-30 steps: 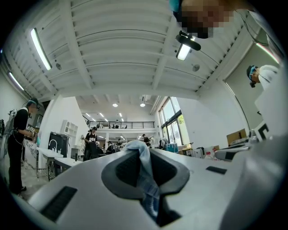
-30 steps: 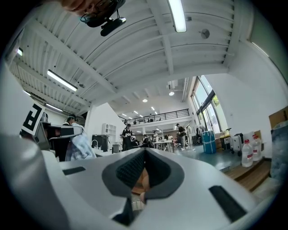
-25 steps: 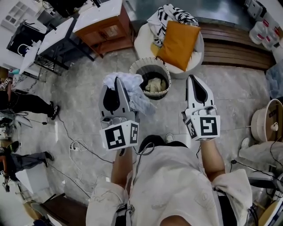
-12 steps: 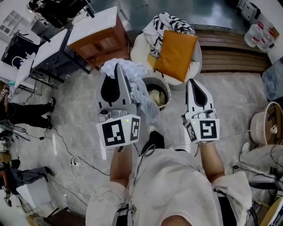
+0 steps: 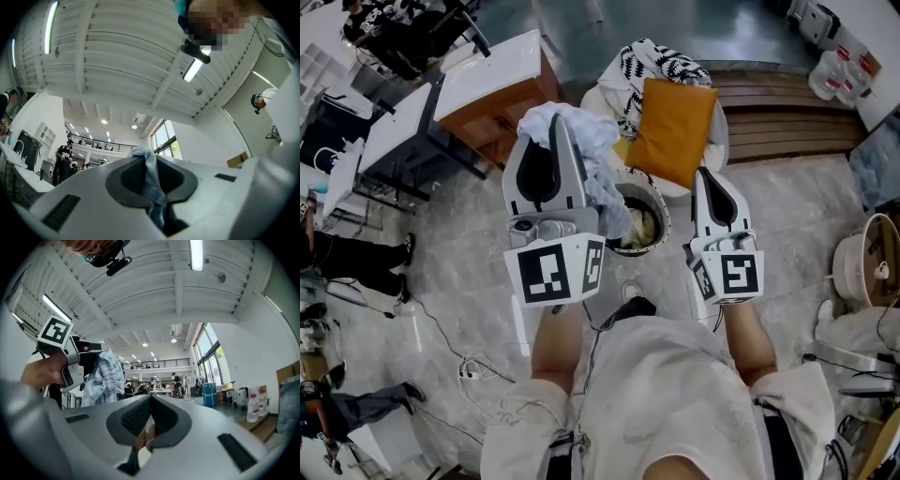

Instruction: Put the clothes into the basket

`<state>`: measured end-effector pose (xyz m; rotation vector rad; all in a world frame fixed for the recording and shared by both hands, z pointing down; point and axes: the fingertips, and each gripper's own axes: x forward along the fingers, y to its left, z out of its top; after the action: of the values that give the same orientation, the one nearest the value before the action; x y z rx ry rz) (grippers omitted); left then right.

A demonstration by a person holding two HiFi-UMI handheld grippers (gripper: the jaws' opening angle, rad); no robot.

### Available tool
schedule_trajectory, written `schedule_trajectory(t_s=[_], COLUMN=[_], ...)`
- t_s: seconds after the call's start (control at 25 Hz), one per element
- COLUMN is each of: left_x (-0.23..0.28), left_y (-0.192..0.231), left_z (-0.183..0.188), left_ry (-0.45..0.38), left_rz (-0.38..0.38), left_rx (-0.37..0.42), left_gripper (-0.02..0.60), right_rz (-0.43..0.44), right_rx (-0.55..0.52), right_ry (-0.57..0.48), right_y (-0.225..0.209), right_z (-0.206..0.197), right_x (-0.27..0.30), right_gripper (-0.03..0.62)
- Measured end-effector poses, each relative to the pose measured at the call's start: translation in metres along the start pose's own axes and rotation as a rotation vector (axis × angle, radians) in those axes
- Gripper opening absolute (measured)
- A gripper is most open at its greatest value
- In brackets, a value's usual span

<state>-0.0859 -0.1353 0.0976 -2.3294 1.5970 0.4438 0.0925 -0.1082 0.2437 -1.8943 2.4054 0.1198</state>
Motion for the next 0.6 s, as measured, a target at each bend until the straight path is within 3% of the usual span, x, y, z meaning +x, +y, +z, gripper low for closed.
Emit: schedule_trajectory(t_s=[0.32,0.6], left_x=[0.022,0.027], left_y=[0.038,0.063], left_z=[-0.068,-0.136], left_ry=[0.106,0.218], left_rz=[-0.03,-0.008], left_rx=[-0.058,-0.089], left_gripper=[0.041,0.041], right_rz=[-0.022,-0.011], right_rx=[-0.012,-0.001], right_ry=[0.044,0.101], right_y=[0.019,0.024], right_z=[-0.02,-0.048], right_x=[0.043,0.075], right_gripper=[-0.012,-0.012])
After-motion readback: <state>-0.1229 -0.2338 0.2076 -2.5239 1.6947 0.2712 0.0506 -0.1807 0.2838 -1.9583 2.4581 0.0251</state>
